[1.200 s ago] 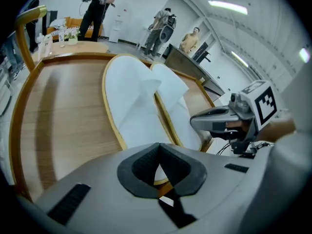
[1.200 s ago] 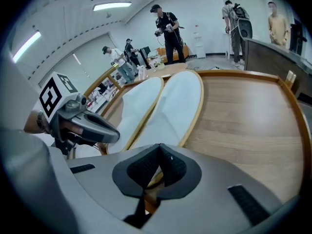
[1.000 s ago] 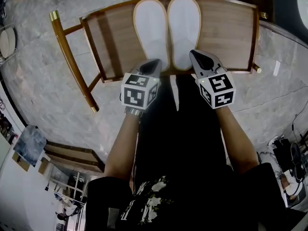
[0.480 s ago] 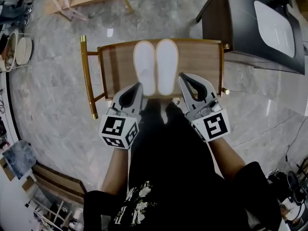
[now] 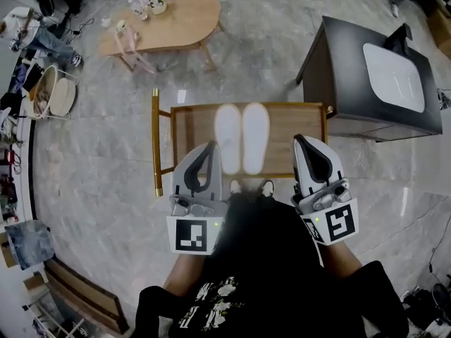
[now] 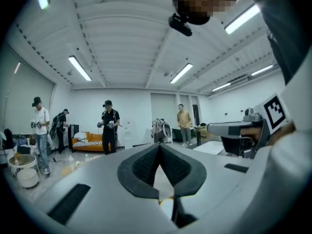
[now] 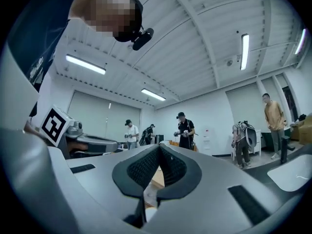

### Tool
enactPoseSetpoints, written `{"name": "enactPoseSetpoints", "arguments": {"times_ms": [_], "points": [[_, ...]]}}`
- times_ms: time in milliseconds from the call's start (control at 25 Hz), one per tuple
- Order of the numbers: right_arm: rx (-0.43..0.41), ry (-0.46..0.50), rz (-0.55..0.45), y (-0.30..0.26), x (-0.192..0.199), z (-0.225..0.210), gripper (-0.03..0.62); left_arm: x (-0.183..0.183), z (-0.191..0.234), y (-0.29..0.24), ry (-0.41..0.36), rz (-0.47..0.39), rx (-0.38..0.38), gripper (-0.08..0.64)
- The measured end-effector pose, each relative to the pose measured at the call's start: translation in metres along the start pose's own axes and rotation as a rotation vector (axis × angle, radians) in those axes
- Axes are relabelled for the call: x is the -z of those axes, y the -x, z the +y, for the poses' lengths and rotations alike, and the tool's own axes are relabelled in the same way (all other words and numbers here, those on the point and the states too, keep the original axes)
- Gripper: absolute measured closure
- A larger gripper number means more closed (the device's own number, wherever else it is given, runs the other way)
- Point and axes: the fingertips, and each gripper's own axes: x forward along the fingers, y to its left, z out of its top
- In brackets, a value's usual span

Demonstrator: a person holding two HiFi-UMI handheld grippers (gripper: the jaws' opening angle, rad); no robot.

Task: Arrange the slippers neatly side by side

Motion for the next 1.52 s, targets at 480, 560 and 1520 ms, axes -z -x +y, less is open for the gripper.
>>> {"name": "enactPoseSetpoints", "arguments": {"times_ms": [480, 560, 1520], "points": [[0.038, 0.046, 0.050, -0.019, -0.006, 0.030, 0.594, -0.042, 0.045, 0.014, -0.032, -0.106, 0.010, 0.557], [0.042, 0.056, 0.064, -0.022, -0.005, 0.032, 0.594, -0.041, 0.049, 0.018, -0.046, -0.103, 0.010, 0.557], [0.129, 0.065, 0.088, -0.022, 0.010, 0.058, 0.594, -0.031, 0.068, 0.025, -0.073, -0.084, 0.096, 0.557]]}}
